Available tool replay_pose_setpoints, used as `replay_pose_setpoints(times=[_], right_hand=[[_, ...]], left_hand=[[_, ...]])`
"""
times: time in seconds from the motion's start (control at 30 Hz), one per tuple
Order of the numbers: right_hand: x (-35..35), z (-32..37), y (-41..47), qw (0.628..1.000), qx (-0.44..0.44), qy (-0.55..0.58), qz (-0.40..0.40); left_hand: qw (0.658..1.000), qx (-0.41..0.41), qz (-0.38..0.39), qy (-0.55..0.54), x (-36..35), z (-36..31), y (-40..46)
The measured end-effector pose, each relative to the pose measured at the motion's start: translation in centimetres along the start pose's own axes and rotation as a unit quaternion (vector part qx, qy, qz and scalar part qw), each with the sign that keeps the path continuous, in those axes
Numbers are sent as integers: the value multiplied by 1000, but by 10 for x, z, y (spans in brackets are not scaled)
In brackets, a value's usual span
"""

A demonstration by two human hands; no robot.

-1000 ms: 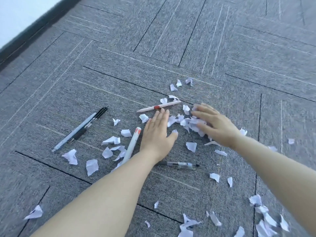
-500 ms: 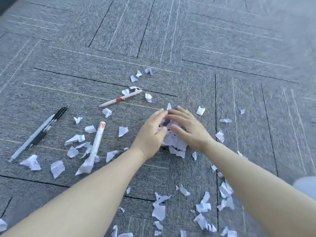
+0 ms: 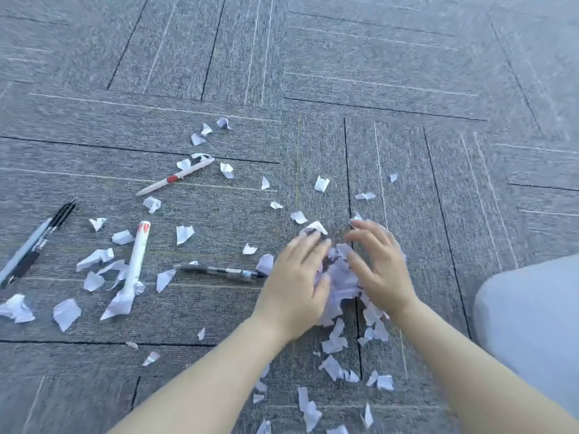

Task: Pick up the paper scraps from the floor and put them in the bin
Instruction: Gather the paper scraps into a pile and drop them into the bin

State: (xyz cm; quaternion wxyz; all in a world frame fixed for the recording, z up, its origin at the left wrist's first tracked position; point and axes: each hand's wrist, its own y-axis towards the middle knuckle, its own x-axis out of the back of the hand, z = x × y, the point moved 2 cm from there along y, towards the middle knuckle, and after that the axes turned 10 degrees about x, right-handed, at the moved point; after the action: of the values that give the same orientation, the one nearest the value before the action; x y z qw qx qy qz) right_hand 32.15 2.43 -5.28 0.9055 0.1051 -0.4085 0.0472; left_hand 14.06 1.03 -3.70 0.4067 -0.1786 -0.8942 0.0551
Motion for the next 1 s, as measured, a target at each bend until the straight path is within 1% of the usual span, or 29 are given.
replay_pose_setpoints(times=[0.03,0.07,0.13,0.2,0.27,0.37,0.4,0.47,0.53,0.57,0.6,0.63,0.7,0.77,0.9,1.0], right_hand=[[2,-7,3,999,-27,-20,23],[2,-12,6,997,-46,-26,52],[-4,-11,7,993,-39,-13,107],[-11,1,-1,988,6,4,154],[-14,12,-18,982,39,12,184],[-11,27,-57,975,55,43,209],[-7,31,-70,975,54,47,209],[2,31,-87,985,54,7,163],[15,18,-95,995,4,-50,90],[21,10,-96,995,-29,-58,71],[22,6,-98,994,-49,-60,78],[19,6,-102,992,-48,-59,99],[3,12,-109,988,-15,-51,145],[-13,25,-108,985,22,-34,169],[-28,36,-99,975,96,-64,189],[-33,34,-93,972,120,-93,181]], left_hand=[[999,19,-27,32,0,5,2],[997,45,-30,49,-2,9,5],[997,72,-2,41,-10,14,5],[998,61,9,-13,-17,12,-2],[995,57,5,-85,-20,9,-16],[992,30,22,-118,-23,10,-51],[994,14,37,-105,-24,13,-64],[997,-14,47,-52,-26,23,-83],[1000,-21,13,-6,-20,37,-94],[1000,-18,-3,10,-16,42,-95],[999,-11,-4,36,-13,45,-98],[998,-5,9,67,-12,47,-102],[993,12,36,110,-17,49,-107],[990,18,37,131,-23,47,-105],[986,-43,57,153,-39,35,-84],[976,-62,63,199,-45,26,-66]])
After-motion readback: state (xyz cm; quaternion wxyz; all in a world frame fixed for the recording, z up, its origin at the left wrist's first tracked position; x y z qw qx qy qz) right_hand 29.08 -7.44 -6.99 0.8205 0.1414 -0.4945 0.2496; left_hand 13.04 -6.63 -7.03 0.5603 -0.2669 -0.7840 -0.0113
